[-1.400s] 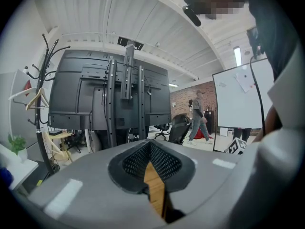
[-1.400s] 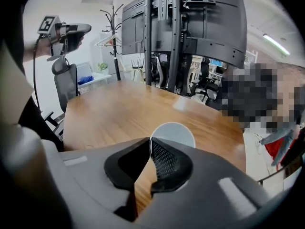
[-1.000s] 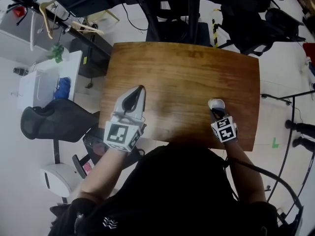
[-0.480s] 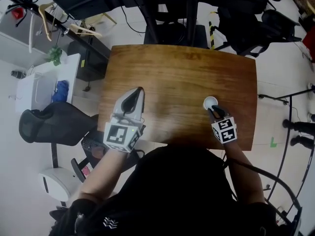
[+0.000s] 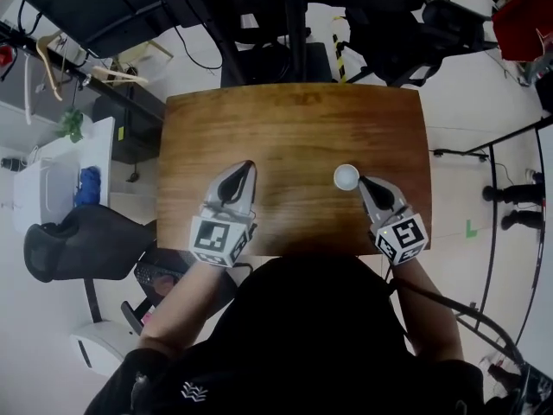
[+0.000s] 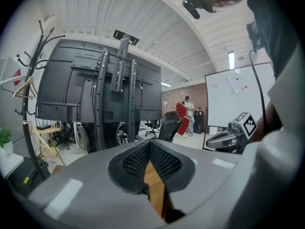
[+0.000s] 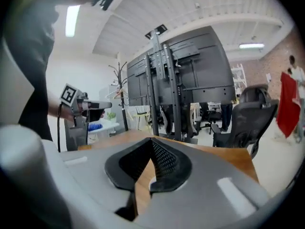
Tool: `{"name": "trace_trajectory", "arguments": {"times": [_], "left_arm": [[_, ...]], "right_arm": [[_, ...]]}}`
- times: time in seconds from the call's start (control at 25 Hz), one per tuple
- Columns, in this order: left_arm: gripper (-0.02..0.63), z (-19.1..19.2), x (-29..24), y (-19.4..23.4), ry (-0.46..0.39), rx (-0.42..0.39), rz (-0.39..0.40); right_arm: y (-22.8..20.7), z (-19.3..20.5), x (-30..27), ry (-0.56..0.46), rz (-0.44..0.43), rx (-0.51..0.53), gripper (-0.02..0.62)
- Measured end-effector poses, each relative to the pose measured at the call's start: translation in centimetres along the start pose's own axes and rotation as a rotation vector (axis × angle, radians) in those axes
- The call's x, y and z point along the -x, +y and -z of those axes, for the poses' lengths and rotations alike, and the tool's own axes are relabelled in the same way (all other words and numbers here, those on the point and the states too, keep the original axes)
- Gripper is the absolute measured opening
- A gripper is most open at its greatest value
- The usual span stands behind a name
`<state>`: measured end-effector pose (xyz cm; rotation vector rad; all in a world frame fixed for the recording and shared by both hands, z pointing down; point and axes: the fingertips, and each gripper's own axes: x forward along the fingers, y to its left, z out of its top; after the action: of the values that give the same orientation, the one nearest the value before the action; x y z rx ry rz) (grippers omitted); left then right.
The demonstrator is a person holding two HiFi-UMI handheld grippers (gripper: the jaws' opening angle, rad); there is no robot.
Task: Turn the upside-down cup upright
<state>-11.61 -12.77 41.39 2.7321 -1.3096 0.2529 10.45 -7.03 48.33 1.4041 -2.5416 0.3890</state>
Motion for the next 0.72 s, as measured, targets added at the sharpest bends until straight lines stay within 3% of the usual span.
{"name": "trace_trajectory", "arguments": {"times": [0.16,0.28,0.4,0.56,0.72], "left_arm": [[0.000,2.8,-0.9,-1.2,0.058,0.000,0.023],[0.000,3.9,-1.1,-1.9,0.076,0.029,0.045],[0.000,6.2,-1.1,-1.1,0.141,0.091,0.013],[0.000,6.3,-1.0,-1.6,0.152,0.092,0.020],[0.000,6.0,-1.2,-1.5,0.159,0.087,0.014]], "right_arm": [[-1.2,4.5,0.3,0.104,0.093,-0.021,0.002],[-2.2,5.0,1.6,0.099,0.142,-0.055,0.002],[-3.2,5.6,2.4,0.102,0.185,-0.072,0.002],[-4.7,5.9,3.3,0.094,0.254,-0.076,0.002],[-5.3,6.1,3.3,0.084,0.265,-0.089,0.002]]}}
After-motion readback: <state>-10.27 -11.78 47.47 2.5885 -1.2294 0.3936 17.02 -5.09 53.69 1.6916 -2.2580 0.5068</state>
